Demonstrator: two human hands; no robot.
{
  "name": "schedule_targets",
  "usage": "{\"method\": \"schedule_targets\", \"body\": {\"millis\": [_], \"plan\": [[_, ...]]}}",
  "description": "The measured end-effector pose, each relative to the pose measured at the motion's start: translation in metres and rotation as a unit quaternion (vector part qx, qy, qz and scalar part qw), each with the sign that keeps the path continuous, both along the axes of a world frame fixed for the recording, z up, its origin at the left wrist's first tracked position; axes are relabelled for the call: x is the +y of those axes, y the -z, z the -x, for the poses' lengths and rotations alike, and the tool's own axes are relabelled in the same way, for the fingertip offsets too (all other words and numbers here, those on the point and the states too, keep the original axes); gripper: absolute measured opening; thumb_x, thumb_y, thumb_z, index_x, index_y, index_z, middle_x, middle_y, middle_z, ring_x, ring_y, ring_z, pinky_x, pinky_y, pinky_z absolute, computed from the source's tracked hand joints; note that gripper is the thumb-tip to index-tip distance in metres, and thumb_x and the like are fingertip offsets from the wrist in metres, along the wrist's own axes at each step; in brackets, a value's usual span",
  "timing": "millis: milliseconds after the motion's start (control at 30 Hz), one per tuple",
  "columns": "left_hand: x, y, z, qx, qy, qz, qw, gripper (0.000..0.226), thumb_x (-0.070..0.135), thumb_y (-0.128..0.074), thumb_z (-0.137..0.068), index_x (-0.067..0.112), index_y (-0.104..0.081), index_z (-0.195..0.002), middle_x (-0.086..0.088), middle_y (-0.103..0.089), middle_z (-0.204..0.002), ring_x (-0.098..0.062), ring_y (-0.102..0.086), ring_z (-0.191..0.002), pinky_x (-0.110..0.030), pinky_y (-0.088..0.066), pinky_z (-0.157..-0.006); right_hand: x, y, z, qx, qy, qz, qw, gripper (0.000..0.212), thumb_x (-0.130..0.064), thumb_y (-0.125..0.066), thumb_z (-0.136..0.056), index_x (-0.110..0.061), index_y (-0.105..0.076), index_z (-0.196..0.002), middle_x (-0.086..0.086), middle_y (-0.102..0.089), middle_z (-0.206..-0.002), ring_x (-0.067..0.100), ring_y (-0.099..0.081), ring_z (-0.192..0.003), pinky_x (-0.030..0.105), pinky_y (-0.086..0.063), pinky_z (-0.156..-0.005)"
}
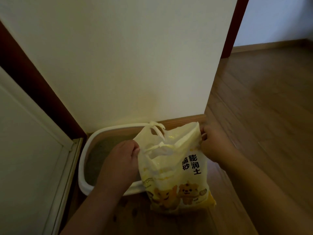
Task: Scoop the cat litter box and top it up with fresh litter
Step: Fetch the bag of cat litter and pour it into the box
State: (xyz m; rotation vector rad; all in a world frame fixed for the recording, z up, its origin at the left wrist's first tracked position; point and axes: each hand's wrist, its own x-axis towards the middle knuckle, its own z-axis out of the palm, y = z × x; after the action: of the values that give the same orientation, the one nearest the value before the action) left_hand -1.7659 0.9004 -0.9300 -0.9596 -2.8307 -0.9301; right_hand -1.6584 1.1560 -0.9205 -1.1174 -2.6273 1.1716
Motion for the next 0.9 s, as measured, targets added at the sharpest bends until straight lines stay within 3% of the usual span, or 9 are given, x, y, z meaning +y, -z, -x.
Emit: {"method": "schedule_targets", "body": {"millis": [133, 233, 300, 367, 467, 633, 700, 833, 900], "plan": [[0.003, 0.010, 0.004, -0.008, 0.024, 0.028, 0.999, 0.013, 0.032, -0.049, -0.101, 0.034, -0.057, -0.091, 0.017, -0.055, -0.087, -0.001, -0.052, -0.083, -0.024, -0.047, -0.071, 0.008, 0.001, 0.004, -0.014, -0.006, -0.060, 0.998, 0.021, -0.001, -0.049, -0.090, -0.019, -0.059, -0.090, 0.001, -0.061, -0.089, 0.025, -0.062, -0.089, 0.044, -0.057, -0.080], [0.014, 0.015, 0.001, 0.005, 0.044, 0.047, 0.998, 0.014, 0.034, -0.047, -0.101, 0.037, -0.052, -0.089, 0.016, -0.053, -0.085, -0.001, -0.051, -0.082, -0.027, -0.047, -0.072, 0.017, -0.002, 0.006, -0.010, 0.003, -0.055, 0.998, 0.030, 0.004, -0.047, -0.090, -0.017, -0.064, -0.101, 0.002, -0.064, -0.102, 0.021, -0.060, -0.094, 0.038, -0.055, -0.081], [0.019, 0.016, 0.002, 0.010, 0.040, 0.054, 0.998, 0.014, 0.033, -0.046, -0.101, 0.036, -0.052, -0.088, 0.015, -0.053, -0.084, -0.002, -0.051, -0.081, -0.028, -0.048, -0.073, 0.022, 0.001, 0.008, -0.028, -0.024, -0.059, 0.998, 0.025, -0.007, -0.047, -0.096, -0.020, -0.065, -0.108, 0.002, -0.066, -0.107, 0.019, -0.061, -0.094, 0.036, -0.055, -0.079], [0.020, 0.017, 0.004, 0.017, 0.036, 0.052, 0.998, 0.014, 0.033, -0.047, -0.101, 0.034, -0.054, -0.088, 0.014, -0.054, -0.084, -0.003, -0.051, -0.080, -0.031, -0.050, -0.073, 0.022, 0.004, 0.011, -0.036, -0.043, -0.035, 0.998, 0.023, -0.033, -0.049, -0.101, -0.022, -0.064, -0.114, 0.001, -0.066, -0.110, 0.016, -0.061, -0.094, 0.037, -0.055, -0.081], [0.021, 0.015, 0.003, 0.036, 0.052, 0.049, 0.997, 0.013, 0.033, -0.049, -0.100, 0.033, -0.055, -0.088, 0.015, -0.054, -0.083, -0.004, -0.051, -0.079, -0.034, -0.050, -0.073, 0.020, 0.007, 0.012, -0.043, -0.074, -0.023, 0.996, 0.062, -0.070, -0.056, -0.085, -0.027, -0.057, -0.129, -0.001, -0.059, -0.128, 0.016, -0.060, -0.107, 0.040, -0.055, -0.090], [0.023, 0.012, 0.002, 0.049, 0.069, 0.045, 0.995, 0.011, 0.032, -0.050, -0.100, 0.031, -0.056, -0.090, 0.014, -0.054, -0.084, -0.008, -0.052, -0.082, -0.037, -0.049, -0.077, 0.019, 0.010, 0.011, -0.110, -0.121, -0.061, 0.985, 0.115, -0.074, -0.080, -0.053, -0.037, -0.032, -0.151, 0.004, -0.031, -0.151, 0.030, -0.041, -0.133, 0.049, -0.047, -0.105], [0.022, 0.012, 0.003, 0.045, 0.071, 0.046, 0.995, 0.010, 0.032, -0.050, -0.100, 0.032, -0.056, -0.091, 0.014, -0.054, -0.086, -0.008, -0.051, -0.083, -0.037, -0.049, -0.078, 0.020, 0.014, 0.015, -0.106, -0.121, -0.081, 0.984, 0.099, -0.066, -0.083, -0.060, -0.037, -0.041, -0.145, 0.004, -0.037, -0.145, 0.029, -0.043, -0.129, 0.048, -0.049, -0.103], [0.022, 0.014, 0.005, 0.047, 0.084, 0.049, 0.994, 0.009, 0.035, -0.049, -0.100, 0.034, -0.055, -0.093, 0.016, -0.052, -0.088, -0.006, -0.048, -0.086, -0.035, -0.047, -0.079, 0.026, 0.023, 0.022, -0.099, -0.132, -0.174, 0.971, 0.028, -0.050, -0.067, -0.087, -0.037, -0.061, -0.111, 0.000, -0.053, -0.122, 0.023, -0.051, -0.111, 0.041, -0.049, -0.095], [0.021, 0.016, 0.007, 0.045, 0.080, 0.050, 0.994, 0.009, 0.038, -0.049, -0.099, 0.034, -0.056, -0.094, 0.017, -0.050, -0.094, -0.005, -0.044, -0.091, -0.033, -0.045, -0.082, 0.027, 0.025, 0.023, -0.095, -0.132, -0.173, 0.971, 0.023, -0.045, -0.063, -0.091, -0.034, -0.064, -0.111, 0.000, -0.052, -0.120, 0.024, -0.051, -0.110, 0.041, -0.049, -0.095]]}}
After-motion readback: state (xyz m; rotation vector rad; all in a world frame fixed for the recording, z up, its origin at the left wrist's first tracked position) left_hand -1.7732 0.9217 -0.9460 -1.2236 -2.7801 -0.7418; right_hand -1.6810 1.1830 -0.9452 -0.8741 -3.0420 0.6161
